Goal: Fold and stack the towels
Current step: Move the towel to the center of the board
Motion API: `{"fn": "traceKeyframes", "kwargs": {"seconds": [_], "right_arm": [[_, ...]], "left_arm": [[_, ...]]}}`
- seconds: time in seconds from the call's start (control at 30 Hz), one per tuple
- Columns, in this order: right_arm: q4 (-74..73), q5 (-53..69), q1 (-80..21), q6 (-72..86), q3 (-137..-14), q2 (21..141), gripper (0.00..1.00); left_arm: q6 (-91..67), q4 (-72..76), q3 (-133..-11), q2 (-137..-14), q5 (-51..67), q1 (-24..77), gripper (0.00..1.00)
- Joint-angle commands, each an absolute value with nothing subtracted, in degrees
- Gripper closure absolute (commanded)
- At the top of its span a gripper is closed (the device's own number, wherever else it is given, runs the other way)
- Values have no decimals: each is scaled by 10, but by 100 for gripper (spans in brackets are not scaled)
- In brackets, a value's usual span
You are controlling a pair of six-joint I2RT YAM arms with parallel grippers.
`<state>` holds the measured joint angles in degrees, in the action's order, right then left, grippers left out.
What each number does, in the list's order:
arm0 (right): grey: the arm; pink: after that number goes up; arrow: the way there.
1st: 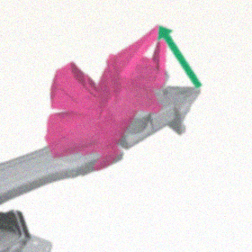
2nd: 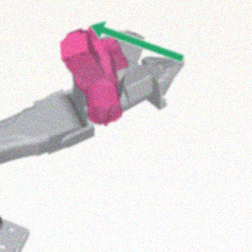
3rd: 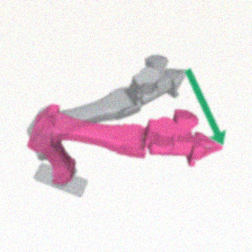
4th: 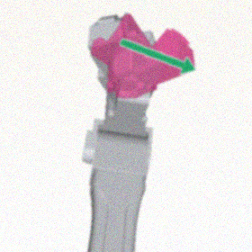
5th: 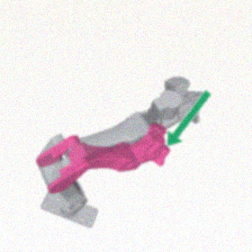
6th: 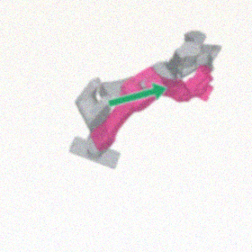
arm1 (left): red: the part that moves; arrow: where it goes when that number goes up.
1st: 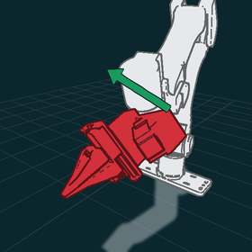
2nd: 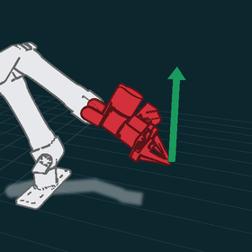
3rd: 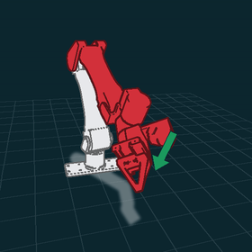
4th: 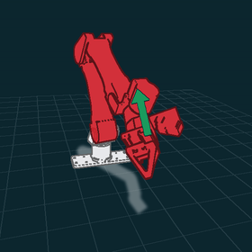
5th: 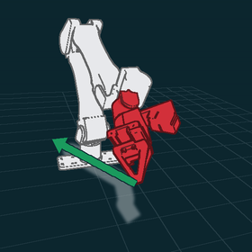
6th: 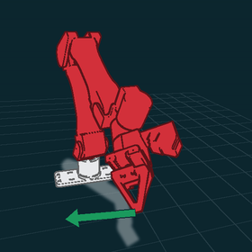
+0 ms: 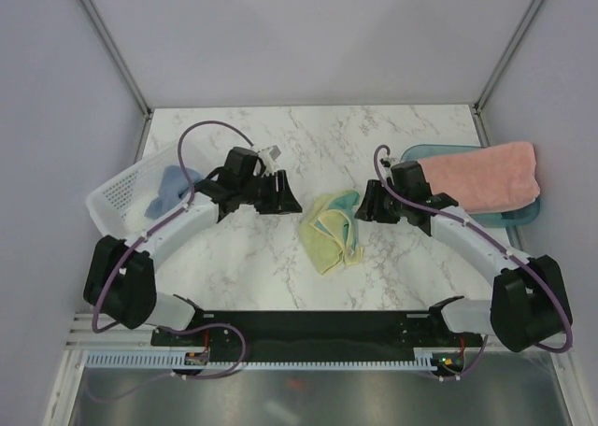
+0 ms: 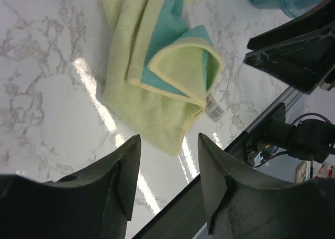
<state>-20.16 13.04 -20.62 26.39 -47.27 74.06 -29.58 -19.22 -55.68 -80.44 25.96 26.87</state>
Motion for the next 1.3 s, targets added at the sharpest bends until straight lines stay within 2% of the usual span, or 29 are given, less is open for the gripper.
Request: {"fn": "traceKeyframes", "kwargs": {"seconds": [0.0, 0.07, 0.13, 0.2, 0.23, 0.33, 0.47, 0.57, 0.6, 0.7, 0.87, 0.93, 1.07, 1.13, 1.27], "right_arm": [[-172, 126, -219, 279, -428, 725, 47], [-136, 146, -238, 279, -414, 720, 53], [-115, 131, -258, 279, -403, 712, 55], [-102, 102, -281, 275, -403, 711, 54], [-102, 92, -286, 269, -403, 720, 48], [-102, 48, -300, 260, -404, 743, 43], [-73, 28, -304, 251, -401, 772, 44], [-70, 19, -304, 246, -410, 791, 62], [-71, 20, -304, 246, -412, 787, 79], [-75, 24, -304, 245, -409, 750, 100], [-90, 115, -304, 242, -404, 689, 100], [-111, 145, -304, 235, -393, 668, 100], [-180, 109, -304, 236, -353, 622, 100], [-215, 81, -304, 245, -339, 593, 100], [-204, 107, -304, 311, -296, 550, 100]], "left_arm": [[-325, -142, -593, -864, 251, 309, 45], [-322, -128, -608, -891, 230, 329, 45], [-324, -115, -627, -931, 232, 330, 46], [-327, -113, -642, -954, 238, 330, 46], [-328, -106, -654, -971, 247, 330, 46], [-329, -98, -664, -990, 252, 330, 46], [-310, -86, -666, -1015, 245, 330, 46], [-296, -66, -664, -1034, 255, 330, 46], [-294, -61, -663, -1039, 257, 330, 46], [-284, -39, -659, -1046, 274, 330, 46], [-269, -25, -655, -1041, 287, 337, 46], [-277, -48, -655, -1034, 253, 337, 46], [-280, -112, -661, -1025, 200, 337, 47], [-286, -116, -647, -1015, 205, 337, 48], [-301, -107, -633, -1013, 230, 345, 49]]}}
